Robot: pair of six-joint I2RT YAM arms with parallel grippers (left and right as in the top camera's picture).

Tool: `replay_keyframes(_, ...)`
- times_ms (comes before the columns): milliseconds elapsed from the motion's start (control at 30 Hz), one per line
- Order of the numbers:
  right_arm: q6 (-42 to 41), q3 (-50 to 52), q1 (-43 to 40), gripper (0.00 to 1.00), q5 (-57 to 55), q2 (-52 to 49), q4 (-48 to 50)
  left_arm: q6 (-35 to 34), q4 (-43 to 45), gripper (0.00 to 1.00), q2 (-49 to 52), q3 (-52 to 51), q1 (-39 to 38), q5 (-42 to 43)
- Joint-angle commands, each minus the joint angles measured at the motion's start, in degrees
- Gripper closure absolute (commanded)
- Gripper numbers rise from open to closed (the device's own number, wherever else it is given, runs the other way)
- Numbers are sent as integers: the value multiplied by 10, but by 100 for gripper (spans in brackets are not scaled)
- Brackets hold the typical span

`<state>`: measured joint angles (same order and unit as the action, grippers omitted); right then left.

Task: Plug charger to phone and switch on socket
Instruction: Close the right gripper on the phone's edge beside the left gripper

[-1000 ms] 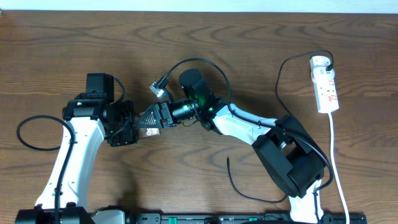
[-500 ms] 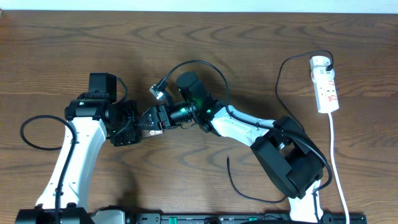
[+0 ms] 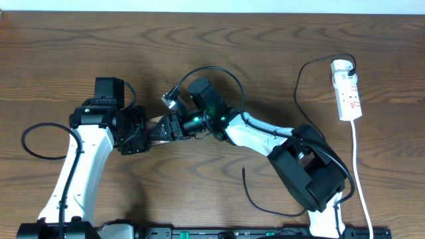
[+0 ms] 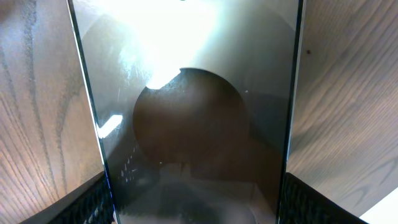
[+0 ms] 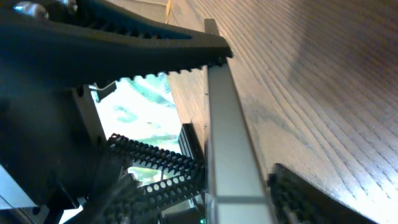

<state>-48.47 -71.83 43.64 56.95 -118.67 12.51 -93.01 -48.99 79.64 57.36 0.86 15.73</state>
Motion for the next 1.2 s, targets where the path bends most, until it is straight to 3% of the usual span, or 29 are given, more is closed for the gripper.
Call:
replay_keyframes(0,17,-2,4,39,-1,1,-1,-5,0,93,-3,19,-1,-7)
replay_keyframes(833,19,-2,17,81,-24,1,-1,-5,0,93,-3,19,-1,-3)
replay_keyframes(1167,19,-2,17,88,-26,1,-1,-5,-2,93,-3,19,-1,-3)
